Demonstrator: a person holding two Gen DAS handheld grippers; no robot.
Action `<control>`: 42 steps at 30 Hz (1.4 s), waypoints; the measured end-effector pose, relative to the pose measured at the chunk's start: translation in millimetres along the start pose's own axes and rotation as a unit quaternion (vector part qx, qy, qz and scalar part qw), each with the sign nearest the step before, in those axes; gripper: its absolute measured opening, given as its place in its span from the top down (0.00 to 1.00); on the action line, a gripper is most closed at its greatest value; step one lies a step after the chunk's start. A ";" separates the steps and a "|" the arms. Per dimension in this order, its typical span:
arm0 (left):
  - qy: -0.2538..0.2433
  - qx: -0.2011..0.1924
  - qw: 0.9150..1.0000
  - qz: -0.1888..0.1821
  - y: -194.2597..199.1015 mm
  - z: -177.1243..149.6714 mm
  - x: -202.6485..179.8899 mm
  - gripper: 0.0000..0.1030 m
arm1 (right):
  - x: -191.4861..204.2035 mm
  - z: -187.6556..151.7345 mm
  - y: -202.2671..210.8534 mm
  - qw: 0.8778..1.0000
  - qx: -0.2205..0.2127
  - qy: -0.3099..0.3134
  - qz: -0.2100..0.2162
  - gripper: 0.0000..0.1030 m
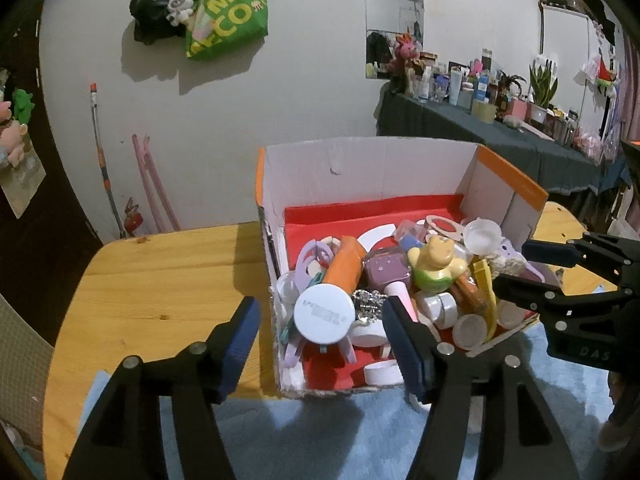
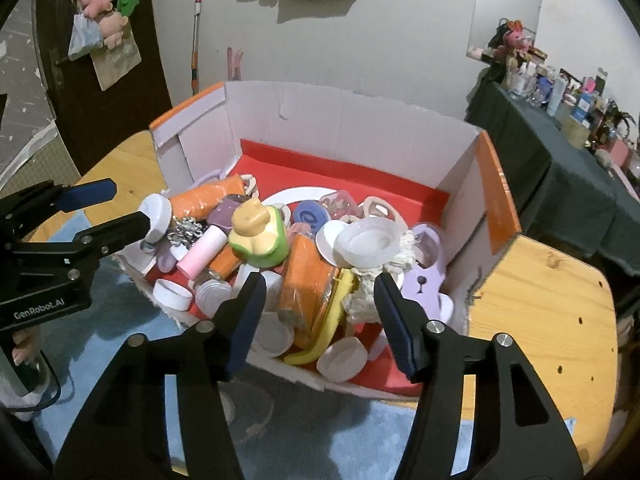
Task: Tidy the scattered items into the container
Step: 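Withdraw both open tools from the box back over the towel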
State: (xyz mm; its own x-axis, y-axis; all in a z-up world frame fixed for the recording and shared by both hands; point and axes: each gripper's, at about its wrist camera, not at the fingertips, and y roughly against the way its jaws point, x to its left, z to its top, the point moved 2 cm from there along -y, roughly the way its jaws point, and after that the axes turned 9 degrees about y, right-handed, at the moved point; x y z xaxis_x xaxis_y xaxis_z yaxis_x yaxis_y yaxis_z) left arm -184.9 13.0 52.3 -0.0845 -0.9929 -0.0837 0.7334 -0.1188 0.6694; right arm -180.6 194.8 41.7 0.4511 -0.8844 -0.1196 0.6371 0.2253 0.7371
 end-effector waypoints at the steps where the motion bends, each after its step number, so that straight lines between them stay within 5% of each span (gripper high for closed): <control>1: 0.001 -0.001 1.000 -0.001 4.5 -0.4 0.3 0.35 | 0.6 -0.5 3.6 1.000 -0.002 0.000 0.000 0.46; 19: -0.023 -0.030 0.999 0.002 75.9 -40.7 -10.1 0.19 | 21.7 -43.3 78.9 0.999 -0.033 -0.004 0.002 0.39; 31: 0.006 0.024 1.000 -0.003 70.9 -113.3 5.8 0.18 | 78.1 -112.4 69.9 0.997 0.025 0.040 0.061 0.37; 42: -0.004 0.044 0.999 -0.009 65.3 -131.5 3.4 0.18 | 88.0 -127.2 72.8 0.995 0.029 0.042 0.082 0.37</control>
State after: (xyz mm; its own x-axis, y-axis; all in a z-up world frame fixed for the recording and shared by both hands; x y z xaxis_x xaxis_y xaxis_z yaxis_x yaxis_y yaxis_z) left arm -48.6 2.5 -1.4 -0.1027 -0.9906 -0.0906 0.6689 -0.1362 0.7307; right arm -15.1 185.4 0.3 0.5979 -0.8001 -0.0476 0.5148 0.3378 0.7880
